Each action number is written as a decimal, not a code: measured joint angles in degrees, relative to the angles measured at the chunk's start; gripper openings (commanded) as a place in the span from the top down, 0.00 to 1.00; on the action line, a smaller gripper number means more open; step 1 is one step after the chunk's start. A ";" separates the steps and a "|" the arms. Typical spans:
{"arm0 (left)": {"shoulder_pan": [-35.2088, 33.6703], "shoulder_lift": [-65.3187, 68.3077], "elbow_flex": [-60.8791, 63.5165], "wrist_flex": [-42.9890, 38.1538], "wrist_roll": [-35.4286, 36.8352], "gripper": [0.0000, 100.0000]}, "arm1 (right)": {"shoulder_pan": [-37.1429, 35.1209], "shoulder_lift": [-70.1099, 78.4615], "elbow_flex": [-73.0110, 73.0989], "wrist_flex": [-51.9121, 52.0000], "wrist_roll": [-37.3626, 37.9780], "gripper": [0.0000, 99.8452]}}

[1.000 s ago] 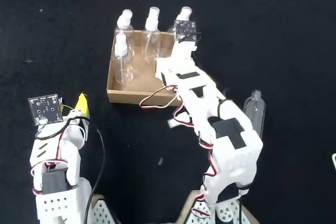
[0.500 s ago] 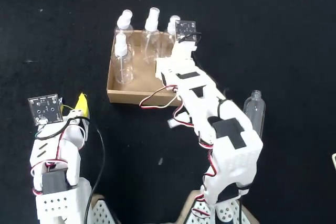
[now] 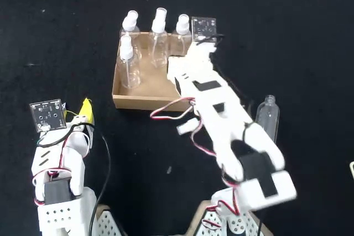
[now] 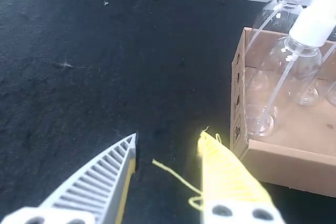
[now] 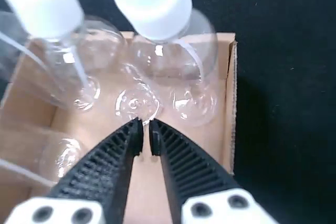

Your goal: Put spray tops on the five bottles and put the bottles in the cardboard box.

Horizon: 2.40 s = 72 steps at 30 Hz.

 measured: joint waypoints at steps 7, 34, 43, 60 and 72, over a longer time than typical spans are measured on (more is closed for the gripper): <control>0.09 0.00 0.00 0.00 0.00 0.83 | 5.45 -22.51 3.16 12.75 7.74 0.97; 0.09 -0.35 1.49 0.00 0.00 0.83 | 39.74 -10.29 -23.65 74.37 28.22 0.71; 0.09 -0.35 1.49 0.00 0.00 0.83 | 40.53 -7.38 -11.43 59.96 27.52 0.71; 0.09 -0.35 1.49 0.00 0.00 0.83 | 40.70 4.57 -3.08 47.03 27.16 0.94; 0.09 -0.35 -5.36 9.85 0.00 0.82 | 40.70 -11.34 -4.22 56.09 34.73 0.99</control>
